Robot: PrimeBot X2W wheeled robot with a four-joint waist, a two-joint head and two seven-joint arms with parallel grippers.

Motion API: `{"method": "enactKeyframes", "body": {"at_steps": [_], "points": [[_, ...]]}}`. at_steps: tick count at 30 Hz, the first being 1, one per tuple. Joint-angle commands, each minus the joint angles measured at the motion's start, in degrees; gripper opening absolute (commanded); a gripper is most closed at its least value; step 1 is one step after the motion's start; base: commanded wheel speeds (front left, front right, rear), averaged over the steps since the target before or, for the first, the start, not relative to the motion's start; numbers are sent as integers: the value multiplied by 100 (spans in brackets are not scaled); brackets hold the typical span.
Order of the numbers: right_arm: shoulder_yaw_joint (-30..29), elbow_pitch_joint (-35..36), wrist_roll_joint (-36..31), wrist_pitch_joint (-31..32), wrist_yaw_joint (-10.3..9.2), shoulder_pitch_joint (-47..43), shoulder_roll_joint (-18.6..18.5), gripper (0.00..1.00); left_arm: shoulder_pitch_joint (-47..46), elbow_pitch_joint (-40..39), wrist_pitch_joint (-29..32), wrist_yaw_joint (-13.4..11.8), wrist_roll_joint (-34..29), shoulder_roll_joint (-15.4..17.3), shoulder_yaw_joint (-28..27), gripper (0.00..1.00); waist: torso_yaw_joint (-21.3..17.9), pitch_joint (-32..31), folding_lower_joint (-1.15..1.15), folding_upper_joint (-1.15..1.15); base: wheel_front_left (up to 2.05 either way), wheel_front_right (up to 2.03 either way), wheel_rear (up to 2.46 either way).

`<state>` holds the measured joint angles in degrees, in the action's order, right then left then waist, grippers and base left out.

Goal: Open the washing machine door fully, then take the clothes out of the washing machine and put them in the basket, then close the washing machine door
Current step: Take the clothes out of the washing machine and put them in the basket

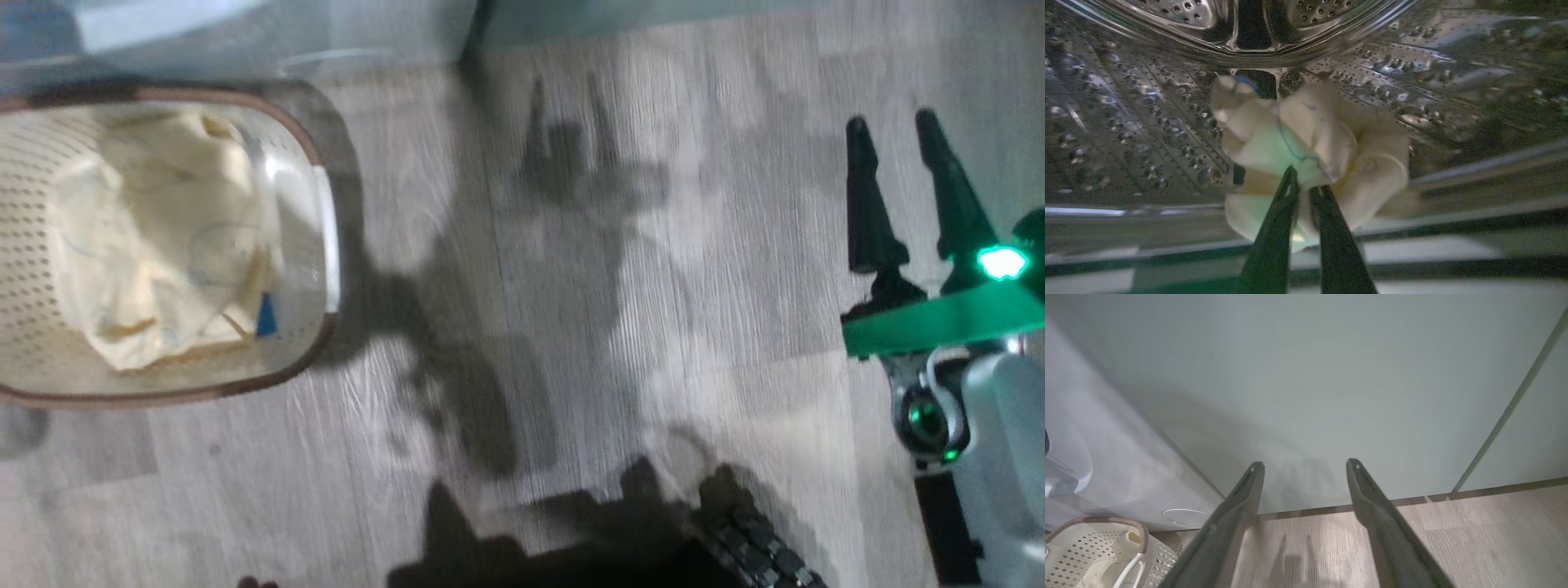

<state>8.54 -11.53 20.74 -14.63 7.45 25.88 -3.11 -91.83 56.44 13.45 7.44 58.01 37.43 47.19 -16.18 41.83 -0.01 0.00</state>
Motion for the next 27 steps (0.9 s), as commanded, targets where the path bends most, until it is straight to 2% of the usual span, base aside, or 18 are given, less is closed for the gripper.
{"method": "enactKeyframes", "body": {"at_steps": [1,13,17,22,27], "points": [[28,117,-24,-37,3,-232,-29,100,-43,-151,-79,4,61,310,-91,0,136,-318,1,0,0,0,0],[-39,1,-23,-37,3,-749,-117,100,1529,-650,-743,2,509,426,-49,0,341,-1373,1,0,0,0,0],[-86,-19,-29,-37,3,-947,-161,100,2101,-956,-948,-78,597,453,-30,0,416,-1660,1,0,0,0,0],[-162,-40,-22,-37,3,-1162,-196,100,2892,-1514,-1260,-397,596,507,60,0,529,-1992,1,0,0,0,0],[-228,-55,-21,-37,3,-1329,-229,100,3773,-2138,-1565,-986,509,547,223,0,650,-2265,1,0,0,0,0]]}}
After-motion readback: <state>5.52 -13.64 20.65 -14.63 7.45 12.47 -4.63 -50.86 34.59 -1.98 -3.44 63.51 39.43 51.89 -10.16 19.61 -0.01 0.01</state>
